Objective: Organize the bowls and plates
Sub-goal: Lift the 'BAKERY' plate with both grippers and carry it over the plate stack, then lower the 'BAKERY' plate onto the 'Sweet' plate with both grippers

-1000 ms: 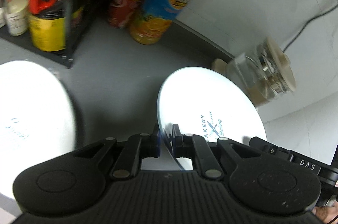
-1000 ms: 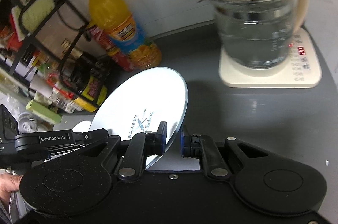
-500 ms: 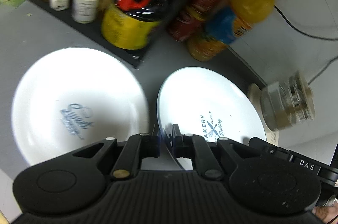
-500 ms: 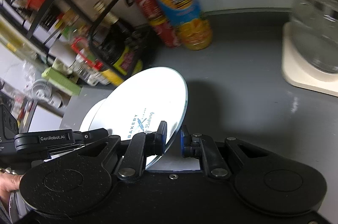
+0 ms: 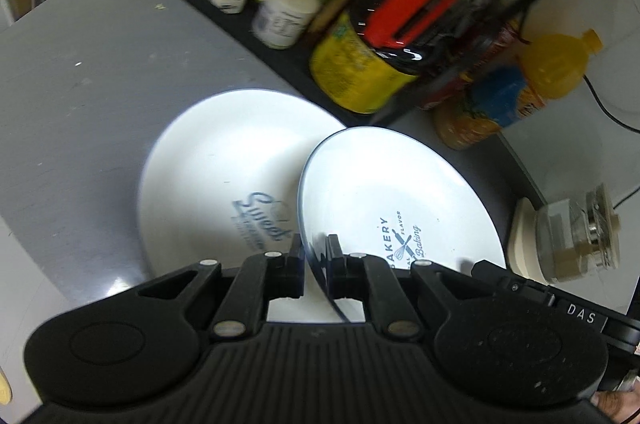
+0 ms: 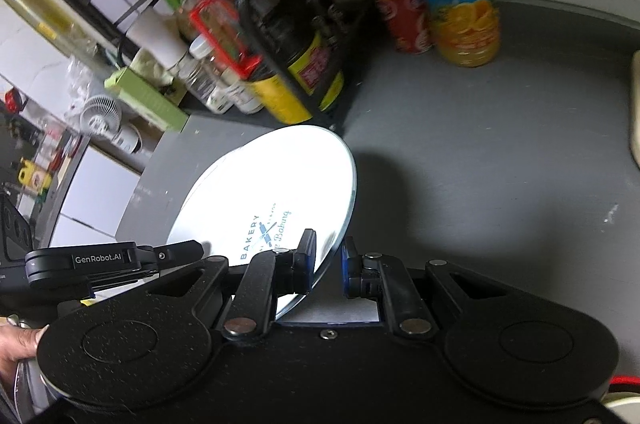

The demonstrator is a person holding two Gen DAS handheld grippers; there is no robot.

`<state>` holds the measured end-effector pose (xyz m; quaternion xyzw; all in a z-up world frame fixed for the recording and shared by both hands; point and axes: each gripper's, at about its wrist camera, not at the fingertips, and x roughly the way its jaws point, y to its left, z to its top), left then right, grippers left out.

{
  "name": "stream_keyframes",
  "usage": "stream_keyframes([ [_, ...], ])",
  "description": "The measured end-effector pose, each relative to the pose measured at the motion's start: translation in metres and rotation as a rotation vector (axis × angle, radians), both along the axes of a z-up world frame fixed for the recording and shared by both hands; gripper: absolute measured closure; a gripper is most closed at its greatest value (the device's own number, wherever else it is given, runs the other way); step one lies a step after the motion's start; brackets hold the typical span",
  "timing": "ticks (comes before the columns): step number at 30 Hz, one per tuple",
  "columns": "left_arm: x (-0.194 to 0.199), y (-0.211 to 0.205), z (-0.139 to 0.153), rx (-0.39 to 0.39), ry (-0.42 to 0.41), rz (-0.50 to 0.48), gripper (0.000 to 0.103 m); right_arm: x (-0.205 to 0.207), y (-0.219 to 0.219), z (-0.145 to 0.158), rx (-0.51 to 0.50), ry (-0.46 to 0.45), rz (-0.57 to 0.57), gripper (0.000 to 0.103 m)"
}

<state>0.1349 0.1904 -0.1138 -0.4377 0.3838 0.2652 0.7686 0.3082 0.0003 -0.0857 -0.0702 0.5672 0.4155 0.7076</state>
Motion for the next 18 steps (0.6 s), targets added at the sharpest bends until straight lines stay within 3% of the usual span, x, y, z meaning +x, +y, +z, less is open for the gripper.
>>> stream_keyframes([
  [18, -0.028, 0.026, -0.032, -0.057, 0.033, 0.035, 0.094, -0.022, 0.033, -0.022, -0.073, 0.006, 0.059, 0.091],
])
